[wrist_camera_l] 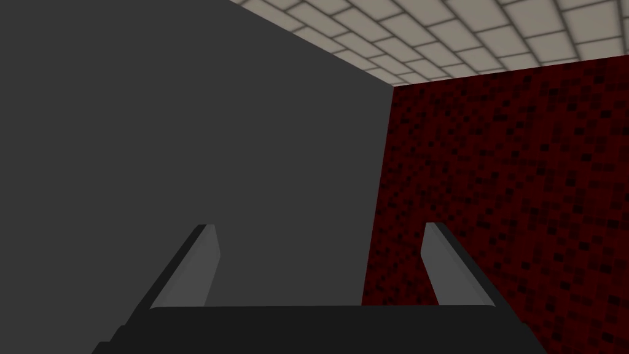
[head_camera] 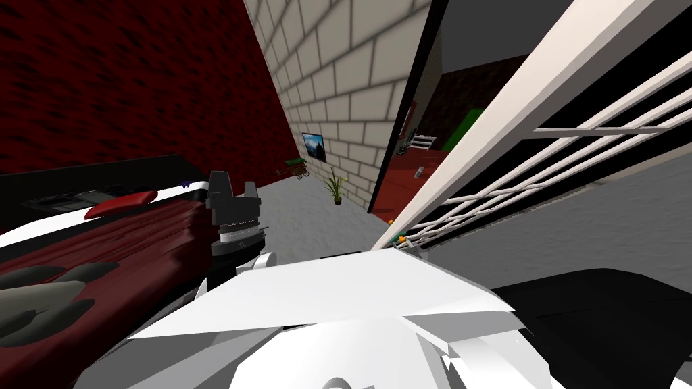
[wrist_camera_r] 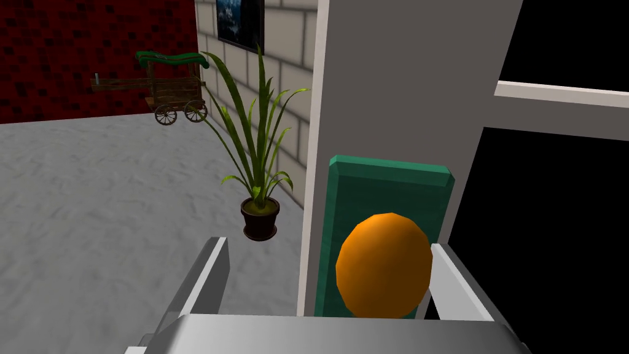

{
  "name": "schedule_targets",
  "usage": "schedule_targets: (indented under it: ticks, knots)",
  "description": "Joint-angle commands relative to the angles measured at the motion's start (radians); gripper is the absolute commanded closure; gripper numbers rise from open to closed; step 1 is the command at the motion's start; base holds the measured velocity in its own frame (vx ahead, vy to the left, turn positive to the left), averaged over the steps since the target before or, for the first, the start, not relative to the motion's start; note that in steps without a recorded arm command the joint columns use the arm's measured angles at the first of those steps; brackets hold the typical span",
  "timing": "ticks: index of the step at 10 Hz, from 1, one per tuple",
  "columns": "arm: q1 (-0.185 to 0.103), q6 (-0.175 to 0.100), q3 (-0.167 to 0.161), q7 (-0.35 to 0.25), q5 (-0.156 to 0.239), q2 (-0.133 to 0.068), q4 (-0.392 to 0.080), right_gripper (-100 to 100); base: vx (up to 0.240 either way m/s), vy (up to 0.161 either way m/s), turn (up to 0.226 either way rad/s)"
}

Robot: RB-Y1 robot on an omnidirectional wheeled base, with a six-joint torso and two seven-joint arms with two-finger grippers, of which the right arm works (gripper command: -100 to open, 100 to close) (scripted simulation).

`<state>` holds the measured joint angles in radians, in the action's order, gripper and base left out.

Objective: Pull the door open

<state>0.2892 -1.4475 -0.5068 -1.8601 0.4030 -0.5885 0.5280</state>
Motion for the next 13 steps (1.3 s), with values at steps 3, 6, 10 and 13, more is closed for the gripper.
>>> schedule_targets:
  ticks: [3, 6, 10, 13]
  knots:
    - [-0.004, -0.069, -0.023, -0.013, -0.017, 0.029, -0.064, 100, -0.036, -0.034, 0.007]
    - [-0.007, -0.143, -0.04, -0.026, -0.03, 0.054, -0.141, 100, -0.058, -0.077, 0.009]
    - [-0.009, -0.191, -0.051, -0.033, -0.038, 0.069, -0.189, 100, -0.038, -0.056, 0.001]
    - [-0.009, -0.191, -0.056, -0.037, -0.042, 0.076, -0.116, 100, -0.066, -0.096, 0.001]
